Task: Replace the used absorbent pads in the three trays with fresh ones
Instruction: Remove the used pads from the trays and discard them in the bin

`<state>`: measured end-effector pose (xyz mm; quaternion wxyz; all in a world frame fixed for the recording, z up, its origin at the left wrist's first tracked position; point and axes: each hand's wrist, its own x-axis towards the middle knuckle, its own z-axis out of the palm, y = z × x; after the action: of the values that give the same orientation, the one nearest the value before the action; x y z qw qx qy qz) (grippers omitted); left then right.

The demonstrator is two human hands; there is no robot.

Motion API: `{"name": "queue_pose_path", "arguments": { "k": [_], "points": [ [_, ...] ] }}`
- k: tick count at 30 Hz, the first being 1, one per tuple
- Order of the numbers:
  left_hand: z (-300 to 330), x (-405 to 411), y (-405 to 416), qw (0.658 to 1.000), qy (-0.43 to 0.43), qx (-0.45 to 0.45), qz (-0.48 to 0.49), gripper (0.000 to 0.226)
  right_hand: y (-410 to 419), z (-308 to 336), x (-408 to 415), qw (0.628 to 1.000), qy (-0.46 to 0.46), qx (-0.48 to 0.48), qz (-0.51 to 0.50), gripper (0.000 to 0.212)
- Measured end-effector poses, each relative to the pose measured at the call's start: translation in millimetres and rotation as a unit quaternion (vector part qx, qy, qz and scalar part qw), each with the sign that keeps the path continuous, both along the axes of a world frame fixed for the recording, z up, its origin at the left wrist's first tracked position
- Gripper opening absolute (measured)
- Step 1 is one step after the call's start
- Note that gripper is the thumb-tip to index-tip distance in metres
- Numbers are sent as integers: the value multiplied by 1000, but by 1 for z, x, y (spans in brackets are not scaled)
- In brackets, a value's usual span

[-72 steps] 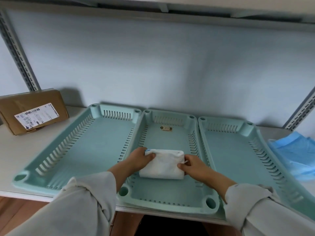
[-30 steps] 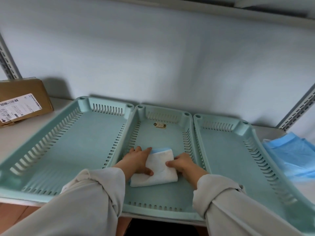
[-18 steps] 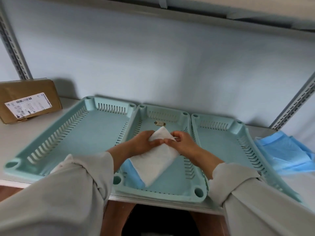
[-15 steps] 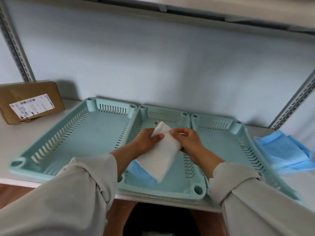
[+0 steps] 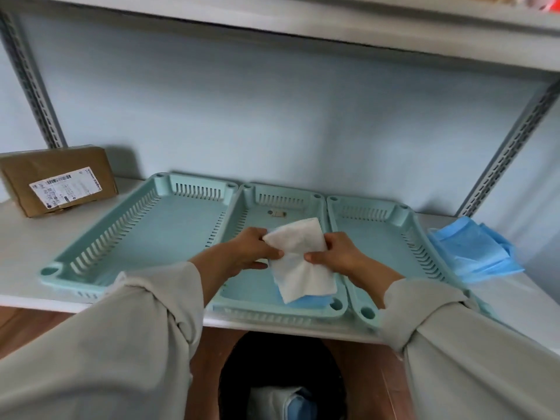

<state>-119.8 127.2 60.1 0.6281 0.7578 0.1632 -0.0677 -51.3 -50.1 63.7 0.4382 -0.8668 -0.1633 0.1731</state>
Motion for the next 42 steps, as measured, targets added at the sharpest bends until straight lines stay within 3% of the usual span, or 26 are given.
{"name": "queue_pose_path", "arguments": {
  "k": [5, 9, 12, 15, 22, 24, 25, 29, 33, 38, 42],
  "points": [
    [-13, -41, 6, 984, 83, -8, -158, 24, -24, -19, -24, 994, 85, -21, 68, 23],
    [-19, -60, 7, 976, 91, -19, -195, 24, -28, -23, -39, 987, 121, -30, 105, 27],
    [-16, -67, 8, 968, 109, -2, -226, 31, -31, -19, -49, 975, 170, -38, 140, 24],
    [-23, -73, 6, 962, 114, 42, -245, 23, -33, -24, -62, 973, 162, -66, 152, 29],
    [-92, -75, -9, 940, 112, 207, -245, 17, -38, -90, -85, 985, 76, -104, 114, 17],
    [-115, -74, -13, 938, 137, 212, -239, 28, -37, -113, -86, 984, 55, -126, 116, 13],
    [-127, -73, -15, 941, 143, 211, -222, 28, -35, -127, -85, 983, 39, -142, 112, 22],
    [-158, -70, -22, 961, 142, 191, -141, 16, -27, -162, -81, 977, 7, -202, 64, 35],
    [-183, -65, -17, 967, 130, 193, -105, 36, -23, -188, -79, 972, 38, -225, 57, 12],
    [-209, -60, -4, 972, 85, 217, -32, 34, -13, -234, -82, 951, 139, -265, 81, 33],
    [-220, -53, -4, 977, 79, 197, -30, 33, -2, -262, -87, 940, 215, -265, 35, 60]
  ]
}}
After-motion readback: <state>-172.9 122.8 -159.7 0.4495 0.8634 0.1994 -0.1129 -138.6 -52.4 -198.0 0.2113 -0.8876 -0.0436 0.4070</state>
